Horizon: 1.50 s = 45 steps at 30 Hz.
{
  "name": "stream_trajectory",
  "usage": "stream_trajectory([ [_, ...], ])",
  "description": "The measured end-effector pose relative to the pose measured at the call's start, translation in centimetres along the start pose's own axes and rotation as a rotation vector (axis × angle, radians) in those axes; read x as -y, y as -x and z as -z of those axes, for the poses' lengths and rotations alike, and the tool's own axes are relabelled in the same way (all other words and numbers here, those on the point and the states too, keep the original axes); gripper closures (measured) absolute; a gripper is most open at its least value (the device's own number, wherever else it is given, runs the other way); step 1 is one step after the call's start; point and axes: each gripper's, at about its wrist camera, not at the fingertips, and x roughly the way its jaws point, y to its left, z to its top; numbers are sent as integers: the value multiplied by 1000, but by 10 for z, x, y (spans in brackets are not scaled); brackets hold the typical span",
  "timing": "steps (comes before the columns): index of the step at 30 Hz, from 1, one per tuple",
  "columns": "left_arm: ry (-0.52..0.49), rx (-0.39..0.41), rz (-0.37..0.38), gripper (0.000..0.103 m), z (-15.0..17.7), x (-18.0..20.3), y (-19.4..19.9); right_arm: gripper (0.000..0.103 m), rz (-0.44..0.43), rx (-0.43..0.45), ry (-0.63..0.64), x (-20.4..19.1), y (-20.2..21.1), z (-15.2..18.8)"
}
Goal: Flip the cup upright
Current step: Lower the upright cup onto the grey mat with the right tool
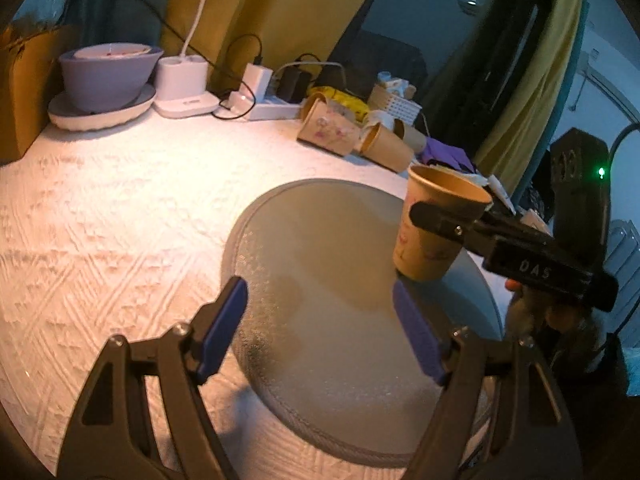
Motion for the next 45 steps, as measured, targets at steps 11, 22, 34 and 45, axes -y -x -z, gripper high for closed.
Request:
stream_trajectory([
  [11,27,-19,12,26,0,-4,-5,34,1,-11,-40,6,-6,6],
  [22,2,-10,2,26,0,0,-3,34,34,-39,-52,7,2,18],
  [34,-96,-8,-43,26,6,19,1,30,67,-53,-78,9,15,32],
  [45,-153,10,-57,26,11,42,18,28,87,-35,-88,7,41,46],
])
